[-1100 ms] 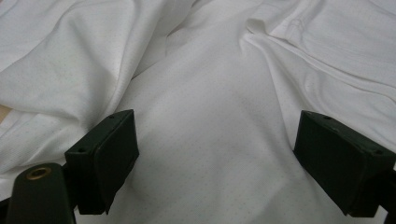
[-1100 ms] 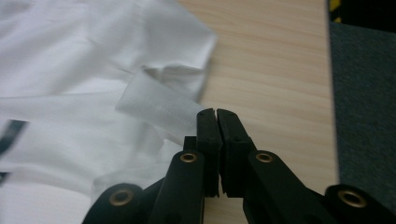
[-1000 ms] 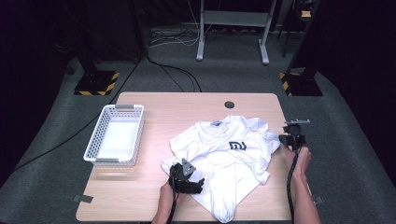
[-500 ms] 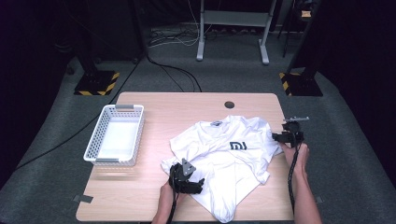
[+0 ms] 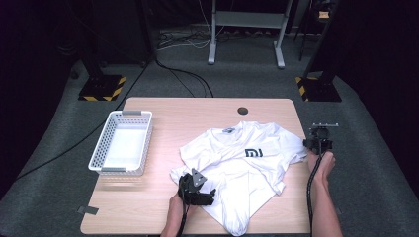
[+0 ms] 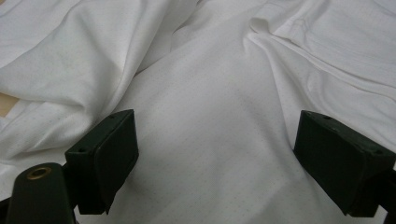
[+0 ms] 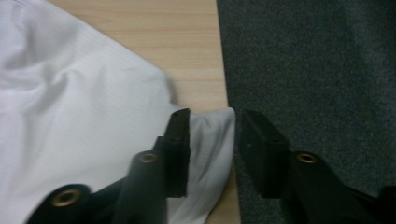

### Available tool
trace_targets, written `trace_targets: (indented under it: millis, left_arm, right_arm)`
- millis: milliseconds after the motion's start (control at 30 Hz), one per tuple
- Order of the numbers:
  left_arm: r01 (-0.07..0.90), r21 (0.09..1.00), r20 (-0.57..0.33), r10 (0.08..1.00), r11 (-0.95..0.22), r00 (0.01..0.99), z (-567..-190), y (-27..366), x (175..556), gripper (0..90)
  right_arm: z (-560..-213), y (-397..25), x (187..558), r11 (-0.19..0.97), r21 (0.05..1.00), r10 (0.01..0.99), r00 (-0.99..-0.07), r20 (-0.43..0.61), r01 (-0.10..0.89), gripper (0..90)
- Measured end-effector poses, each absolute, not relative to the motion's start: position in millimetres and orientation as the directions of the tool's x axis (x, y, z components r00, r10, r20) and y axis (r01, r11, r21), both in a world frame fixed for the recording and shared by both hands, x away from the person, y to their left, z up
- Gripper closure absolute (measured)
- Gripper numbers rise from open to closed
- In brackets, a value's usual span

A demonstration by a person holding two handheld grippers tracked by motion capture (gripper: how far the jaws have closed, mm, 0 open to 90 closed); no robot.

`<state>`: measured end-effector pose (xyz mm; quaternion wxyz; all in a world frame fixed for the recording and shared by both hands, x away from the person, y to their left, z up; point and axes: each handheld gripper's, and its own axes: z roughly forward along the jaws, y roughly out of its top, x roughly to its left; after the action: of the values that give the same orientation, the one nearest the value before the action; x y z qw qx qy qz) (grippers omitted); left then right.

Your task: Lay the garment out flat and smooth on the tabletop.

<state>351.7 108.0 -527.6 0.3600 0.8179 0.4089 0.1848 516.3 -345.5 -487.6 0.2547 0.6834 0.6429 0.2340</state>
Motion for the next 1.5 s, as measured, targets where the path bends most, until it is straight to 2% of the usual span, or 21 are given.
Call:
trace_targets:
  millis: [33,100,233,333,400,433,667,833,1033,1200,1333,1500]
  left_arm:
    - [0.536,0.739,0.009,0.802,-0.408,0.598,-527.5,108.4,351.2,13.2]
    - [0.537,0.739,0.005,0.8,-0.408,0.6,-527.2,109.0,352.0,13.2]
    - [0.544,0.732,0.004,0.802,-0.409,0.597,-527.0,109.6,356.0,9.3]
    - [0.544,0.732,0.009,0.804,-0.41,0.594,-527.4,109.1,355.3,9.3]
    - [0.545,0.734,0.008,0.807,-0.406,0.59,-527.8,109.1,354.7,9.3]
    - [0.544,0.734,0.008,0.807,-0.406,0.591,-527.9,109.2,355.0,9.2]
    - [0.546,0.733,0.007,0.807,-0.406,0.59,-527.9,109.2,355.3,9.1]
    - [0.547,0.732,0.007,0.807,-0.406,0.59,-527.9,109.2,355.3,9.1]
    - [0.548,0.732,0.006,0.808,-0.405,0.589,-527.8,109.2,355.4,9.0]
    - [0.548,0.732,0.006,0.808,-0.404,0.589,-527.9,109.2,355.4,9.0]
    - [0.548,0.732,0.006,0.809,-0.404,0.588,-527.9,109.2,355.5,9.0]
    - [0.55,0.732,0.008,0.812,-0.402,0.583,-527.8,109.0,355.3,8.6]
  right_arm:
    - [-483.7,-340.9,510.3,-0.03,0.661,0.999,0.044,-0.005,0.749,59.2]
    - [-476.4,-326.8,497.1,0.013,0.683,1.0,-0.013,-0.005,0.73,51.2]
    - [-478.4,-291.3,472.4,0.119,0.672,0.984,-0.176,0.017,0.731,39.8]
    - [-492.8,-274.8,461.9,0.201,0.643,0.973,-0.225,-0.046,0.739,37.9]
    - [-503.1,-276.3,458.4,0.212,0.625,0.974,-0.214,-0.074,0.751,37.4]
    - [-505.6,-280.3,456.5,0.19,0.629,0.978,-0.205,-0.049,0.754,37.0]
    - [-497.3,-303.3,432.9,0.136,0.664,0.99,-0.131,-0.058,0.735,34.7]
    - [-499.5,-321.4,424.9,0.096,0.655,0.995,-0.087,-0.046,0.749,33.1]
    - [-492.5,-308.3,435.7,0.074,0.689,0.993,-0.119,0.018,0.721,29.8]
    - [-502.7,-294.2,443.0,0.128,0.647,0.99,-0.14,-0.033,0.752,38.2]
    - [-505.7,-307.8,428.9,0.102,0.647,0.995,-0.089,-0.053,0.756,38.1]
    - [-511.0,-327.9,407.4,0.045,0.662,0.997,-0.075,0.017,0.748,34.6]
